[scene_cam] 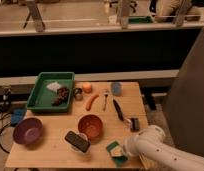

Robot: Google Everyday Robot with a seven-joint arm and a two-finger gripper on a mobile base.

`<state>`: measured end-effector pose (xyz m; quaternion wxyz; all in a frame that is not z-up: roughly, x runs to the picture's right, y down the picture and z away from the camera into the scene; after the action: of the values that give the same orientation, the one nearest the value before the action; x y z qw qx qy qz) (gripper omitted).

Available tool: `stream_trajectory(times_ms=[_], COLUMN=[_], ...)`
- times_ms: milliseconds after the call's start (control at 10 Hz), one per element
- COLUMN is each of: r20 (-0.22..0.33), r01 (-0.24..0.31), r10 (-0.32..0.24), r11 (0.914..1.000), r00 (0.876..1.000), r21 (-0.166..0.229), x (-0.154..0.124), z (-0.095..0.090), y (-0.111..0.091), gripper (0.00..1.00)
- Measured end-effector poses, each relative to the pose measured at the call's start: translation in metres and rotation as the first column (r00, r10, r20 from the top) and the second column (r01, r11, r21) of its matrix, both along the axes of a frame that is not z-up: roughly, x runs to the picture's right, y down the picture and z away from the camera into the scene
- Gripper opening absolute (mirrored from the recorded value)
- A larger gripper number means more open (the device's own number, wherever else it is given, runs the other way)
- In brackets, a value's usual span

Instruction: Wipe table surface with sponge

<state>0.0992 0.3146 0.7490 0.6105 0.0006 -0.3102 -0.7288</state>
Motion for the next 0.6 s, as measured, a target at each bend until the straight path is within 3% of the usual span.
stream_trajectory(times_ms=[300, 600], r20=[-0.007, -0.001], r01=[-0.012, -0.023], r10=[0.012, 0.023], r11=[0.999, 0.9957], r00=[1.0, 1.0], r21=[0.043, 0.09], x=[0.002, -0.001], z=[0.03, 0.045], y=[-0.025, -0.048], gripper=[0.0, 0.0])
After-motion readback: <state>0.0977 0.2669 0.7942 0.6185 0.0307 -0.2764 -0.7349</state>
